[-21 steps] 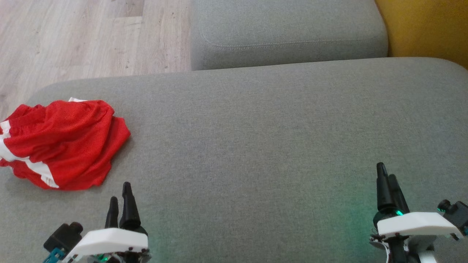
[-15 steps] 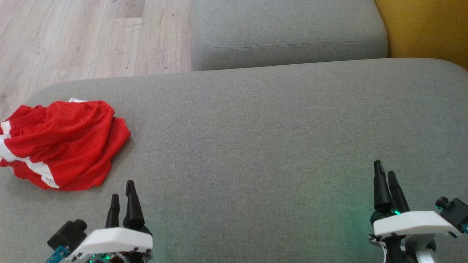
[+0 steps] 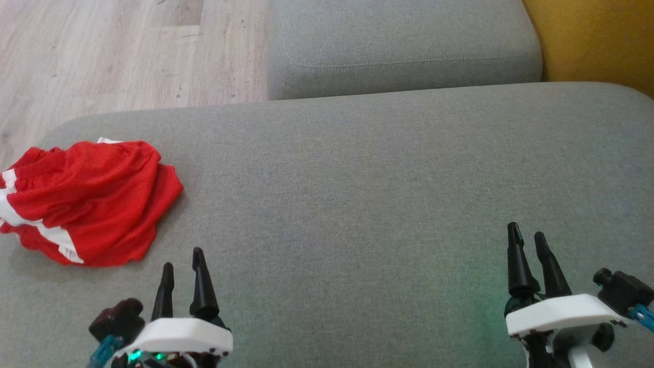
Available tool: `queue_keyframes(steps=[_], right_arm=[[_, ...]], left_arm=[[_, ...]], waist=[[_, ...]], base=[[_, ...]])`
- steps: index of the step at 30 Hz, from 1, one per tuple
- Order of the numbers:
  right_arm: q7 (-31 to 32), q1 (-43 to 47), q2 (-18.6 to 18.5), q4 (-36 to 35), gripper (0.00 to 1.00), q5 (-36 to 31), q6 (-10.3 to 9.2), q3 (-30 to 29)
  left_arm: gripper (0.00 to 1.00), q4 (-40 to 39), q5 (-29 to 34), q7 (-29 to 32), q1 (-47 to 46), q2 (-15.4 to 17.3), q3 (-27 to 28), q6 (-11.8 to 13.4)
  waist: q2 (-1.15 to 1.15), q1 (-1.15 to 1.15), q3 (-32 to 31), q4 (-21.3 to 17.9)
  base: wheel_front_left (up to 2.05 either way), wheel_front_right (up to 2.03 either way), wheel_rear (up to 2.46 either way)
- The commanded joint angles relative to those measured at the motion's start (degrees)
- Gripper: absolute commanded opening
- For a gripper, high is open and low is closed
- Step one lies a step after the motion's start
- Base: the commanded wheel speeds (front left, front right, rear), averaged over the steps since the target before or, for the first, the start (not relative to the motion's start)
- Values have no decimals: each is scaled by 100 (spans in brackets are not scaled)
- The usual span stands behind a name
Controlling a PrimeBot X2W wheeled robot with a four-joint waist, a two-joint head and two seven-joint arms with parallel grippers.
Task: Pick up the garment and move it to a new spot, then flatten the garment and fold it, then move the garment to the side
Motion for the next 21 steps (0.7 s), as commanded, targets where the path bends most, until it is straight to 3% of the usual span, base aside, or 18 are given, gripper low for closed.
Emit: queue_keyframes(steps=[1, 21], right_arm=[[-96, -146, -60, -252, 100, -191, -3, 109], [-450, -62, -72, -321, 100, -1814, -3, 336]], left_arm=[[100, -227, 183, -97, -281, 55, 37, 48], [100, -289, 1631, -449, -257, 97, -345, 371]], waist=[[0, 0, -3, 3], [0, 0, -111, 47]], base=[[0, 0, 0], [0, 0, 0]])
